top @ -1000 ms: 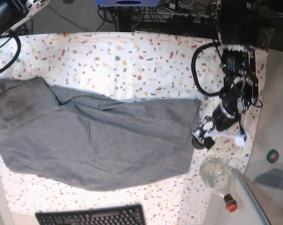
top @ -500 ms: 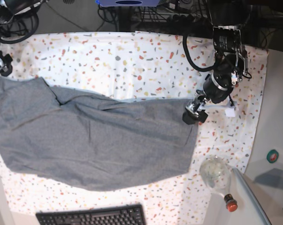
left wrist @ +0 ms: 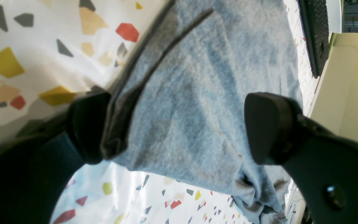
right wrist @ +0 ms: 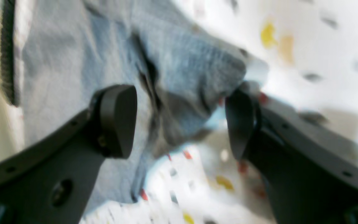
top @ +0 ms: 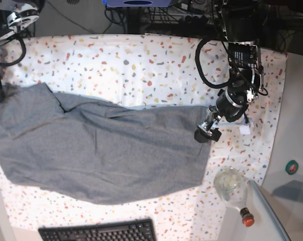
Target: Layout the t-shirt on the table in an organized manner, then fold the t-shirt properly
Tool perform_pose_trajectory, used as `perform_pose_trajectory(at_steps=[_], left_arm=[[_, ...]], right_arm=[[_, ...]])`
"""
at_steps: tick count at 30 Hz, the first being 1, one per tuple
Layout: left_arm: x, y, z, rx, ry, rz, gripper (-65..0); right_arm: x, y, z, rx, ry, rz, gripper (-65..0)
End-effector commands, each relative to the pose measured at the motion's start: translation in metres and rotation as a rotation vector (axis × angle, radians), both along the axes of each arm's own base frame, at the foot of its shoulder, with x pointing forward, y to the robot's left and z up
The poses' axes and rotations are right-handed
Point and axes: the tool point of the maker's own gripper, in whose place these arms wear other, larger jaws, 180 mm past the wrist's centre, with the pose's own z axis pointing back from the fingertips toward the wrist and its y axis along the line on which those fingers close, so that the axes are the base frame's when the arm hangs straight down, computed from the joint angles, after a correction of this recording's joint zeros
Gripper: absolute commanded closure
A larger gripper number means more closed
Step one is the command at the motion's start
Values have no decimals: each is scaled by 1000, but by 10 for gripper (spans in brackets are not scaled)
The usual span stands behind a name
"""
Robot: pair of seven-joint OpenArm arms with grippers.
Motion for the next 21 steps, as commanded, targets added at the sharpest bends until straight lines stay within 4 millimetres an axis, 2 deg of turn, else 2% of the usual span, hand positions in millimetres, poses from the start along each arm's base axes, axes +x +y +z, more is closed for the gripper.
perform_pose_trajectory(at_steps=[1,2,4,7,8,9,10,13,15,19,21], left_arm=[[-6,-2,-5,0,37,-14,-599],[-6,-2,-5,0,38,-14,-550],[-6,-2,-6,0,38,-15,-425],[-5,-2,-5,0,35,-15,-240],[-4,-2,-4,0,34,-15,-161],[-4,-1,-4,3,34,-16,-69],[-3,-1,-4,3,33,-16,0],[1,11,2,43,26,-23,0],[14,20,19,72,-15,-30,0],[25,29,45,98,-58,-64,0],[25,34,49,113,-48,-62,0]], right_arm=[[1,-7,1,-7,4,-1,-422],[1,-8,-1,0,4,-10,-407],[-1,-9,-6,16,8,-17,-318],[1,-10,-4,12,-3,-15,-111],[1,-11,-2,5,-6,-16,-33],[4,-14,3,-11,-18,-8,0],[7,-16,8,-29,-28,3,0],[10,-24,22,-70,-22,35,0],[9,-27,34,-94,0,75,0],[3,-46,68,-163,58,88,0],[1,-51,77,-174,78,76,0]])
